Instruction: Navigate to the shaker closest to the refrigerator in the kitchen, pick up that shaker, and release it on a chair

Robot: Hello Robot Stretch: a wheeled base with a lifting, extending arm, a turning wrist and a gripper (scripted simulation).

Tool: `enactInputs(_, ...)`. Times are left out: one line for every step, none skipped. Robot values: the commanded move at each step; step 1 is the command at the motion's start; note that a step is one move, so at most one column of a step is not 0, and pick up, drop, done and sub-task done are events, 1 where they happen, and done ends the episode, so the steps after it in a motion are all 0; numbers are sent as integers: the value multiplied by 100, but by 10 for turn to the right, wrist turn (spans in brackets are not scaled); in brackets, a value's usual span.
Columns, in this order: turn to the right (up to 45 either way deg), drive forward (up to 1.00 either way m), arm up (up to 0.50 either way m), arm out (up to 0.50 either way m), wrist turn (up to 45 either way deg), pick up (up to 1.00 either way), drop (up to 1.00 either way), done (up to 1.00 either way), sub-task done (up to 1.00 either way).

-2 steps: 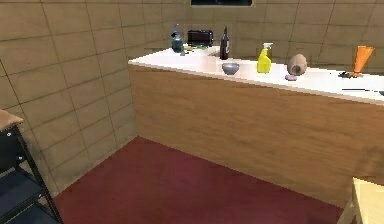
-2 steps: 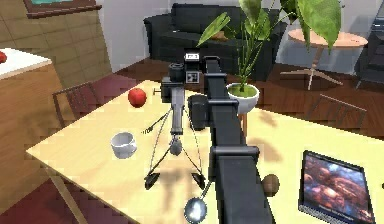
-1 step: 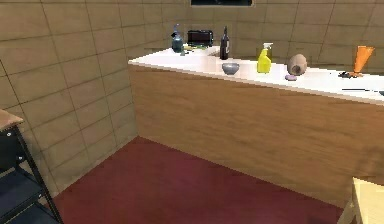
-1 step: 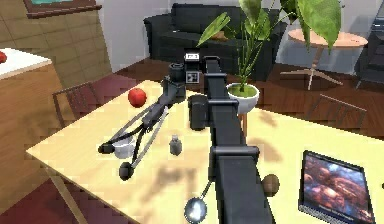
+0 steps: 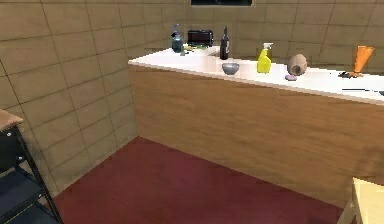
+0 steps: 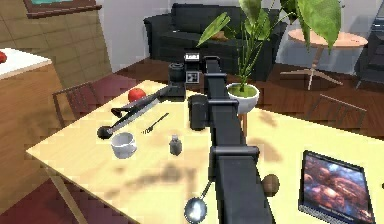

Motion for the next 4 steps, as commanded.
enactInputs(0,0,0,0,450,0,0,0,0)
enactInputs(0,0,0,0,330,0,0,0,0)
enactInputs(0,0,-30,0,0,0,0,0,0)
enactInputs(0,0,0,0,0,100,0,0,0)
